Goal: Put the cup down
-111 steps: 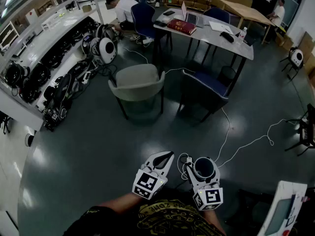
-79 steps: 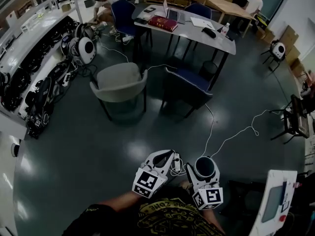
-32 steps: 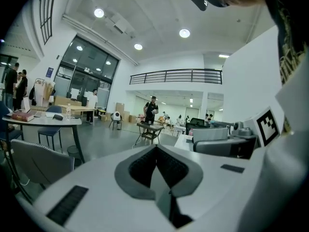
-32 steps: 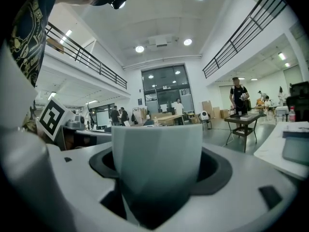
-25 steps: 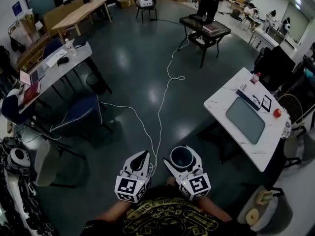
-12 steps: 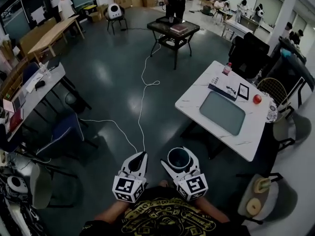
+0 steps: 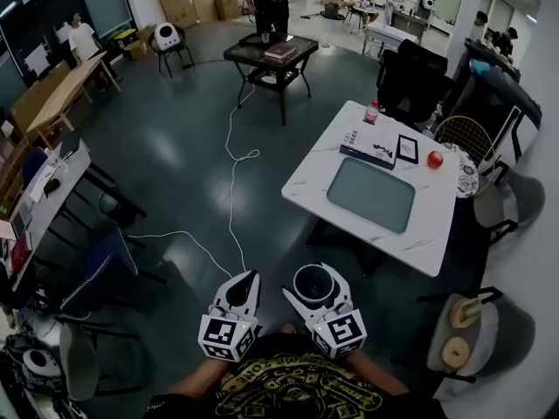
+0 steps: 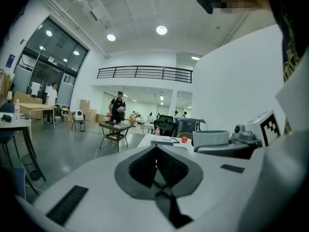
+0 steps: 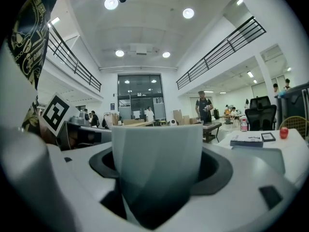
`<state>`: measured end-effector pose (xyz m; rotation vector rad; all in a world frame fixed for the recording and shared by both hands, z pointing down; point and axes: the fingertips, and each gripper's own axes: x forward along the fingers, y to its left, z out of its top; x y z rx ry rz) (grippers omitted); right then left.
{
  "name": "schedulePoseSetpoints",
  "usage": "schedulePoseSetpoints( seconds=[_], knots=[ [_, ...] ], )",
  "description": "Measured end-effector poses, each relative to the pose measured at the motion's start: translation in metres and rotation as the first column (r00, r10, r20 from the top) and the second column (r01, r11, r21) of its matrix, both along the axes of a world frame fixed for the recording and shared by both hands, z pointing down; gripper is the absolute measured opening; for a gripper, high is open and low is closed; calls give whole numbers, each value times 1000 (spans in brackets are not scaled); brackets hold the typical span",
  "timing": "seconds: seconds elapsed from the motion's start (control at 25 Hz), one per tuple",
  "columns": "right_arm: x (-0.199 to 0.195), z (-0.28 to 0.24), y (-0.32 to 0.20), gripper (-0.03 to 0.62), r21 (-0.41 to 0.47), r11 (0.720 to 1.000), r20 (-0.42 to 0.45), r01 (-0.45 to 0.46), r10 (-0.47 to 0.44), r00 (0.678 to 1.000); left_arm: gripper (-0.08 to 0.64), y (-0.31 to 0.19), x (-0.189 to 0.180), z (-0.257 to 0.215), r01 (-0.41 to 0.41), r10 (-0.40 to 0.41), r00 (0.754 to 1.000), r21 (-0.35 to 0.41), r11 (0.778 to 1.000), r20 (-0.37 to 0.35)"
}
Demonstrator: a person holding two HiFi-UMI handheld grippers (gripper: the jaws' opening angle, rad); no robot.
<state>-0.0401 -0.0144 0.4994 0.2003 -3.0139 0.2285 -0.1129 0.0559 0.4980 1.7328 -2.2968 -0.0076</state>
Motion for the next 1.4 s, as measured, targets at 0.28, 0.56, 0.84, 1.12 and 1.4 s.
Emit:
schedulePoseSetpoints(
  seconds=[0.28,0.56,0.84,1.12,1.4],
  knots=[
    [15,3,-28,382,-4,999,19,-53,53,998,11,-30,11,-3,-56,56,998,-5,998,15],
    [39,6,-51,382,-10,990,19,-143,144,989,11,-63,31,-6,-150,150,989,-8,989,20],
    [60,10,-86,382,-25,966,32,-258,259,965,11,-101,43,-6,-253,253,967,-25,967,30],
    [70,19,-111,382,-27,942,4,-334,335,942,9,-144,57,2,-362,363,931,-38,931,20],
    [72,21,-148,382,-29,916,-31,-400,399,916,11,-189,55,6,-432,432,902,-46,901,4]
  ],
)
